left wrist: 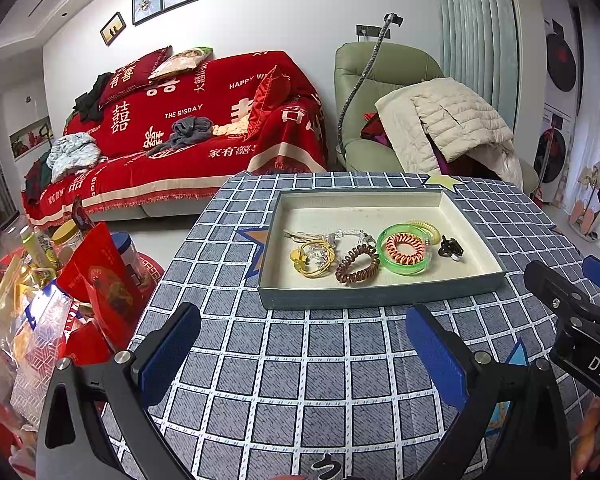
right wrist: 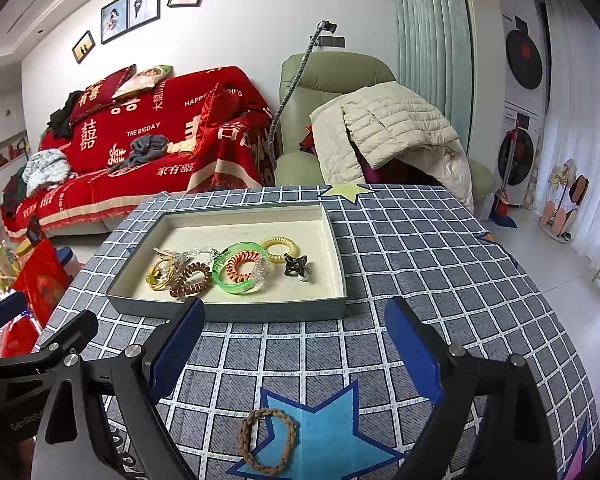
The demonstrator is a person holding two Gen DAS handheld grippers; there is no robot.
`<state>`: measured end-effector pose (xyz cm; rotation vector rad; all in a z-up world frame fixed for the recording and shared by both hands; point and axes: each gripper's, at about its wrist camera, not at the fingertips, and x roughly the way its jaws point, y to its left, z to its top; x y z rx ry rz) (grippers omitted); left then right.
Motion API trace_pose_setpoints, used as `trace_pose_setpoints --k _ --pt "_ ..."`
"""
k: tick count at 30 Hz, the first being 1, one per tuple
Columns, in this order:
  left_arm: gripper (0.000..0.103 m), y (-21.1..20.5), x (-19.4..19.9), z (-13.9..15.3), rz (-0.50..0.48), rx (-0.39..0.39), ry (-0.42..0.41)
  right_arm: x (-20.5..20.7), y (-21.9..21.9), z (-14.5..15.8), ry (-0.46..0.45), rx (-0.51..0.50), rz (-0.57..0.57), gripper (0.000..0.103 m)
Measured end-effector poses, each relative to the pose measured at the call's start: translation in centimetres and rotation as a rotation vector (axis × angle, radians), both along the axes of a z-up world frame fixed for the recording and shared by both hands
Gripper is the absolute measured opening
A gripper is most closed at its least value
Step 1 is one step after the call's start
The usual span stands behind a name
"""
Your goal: Organize jewelry
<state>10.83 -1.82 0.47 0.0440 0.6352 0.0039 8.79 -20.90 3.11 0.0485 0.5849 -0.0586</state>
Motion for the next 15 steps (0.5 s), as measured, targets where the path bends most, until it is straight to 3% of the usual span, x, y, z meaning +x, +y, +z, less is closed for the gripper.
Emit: trace_pose_setpoints --k 15 --pt "0.103 -0.05 0.03 0.0 0.0 0.001 0.001 -0.12 0.3 -0.02 -0.001 0.002 0.002 0.093"
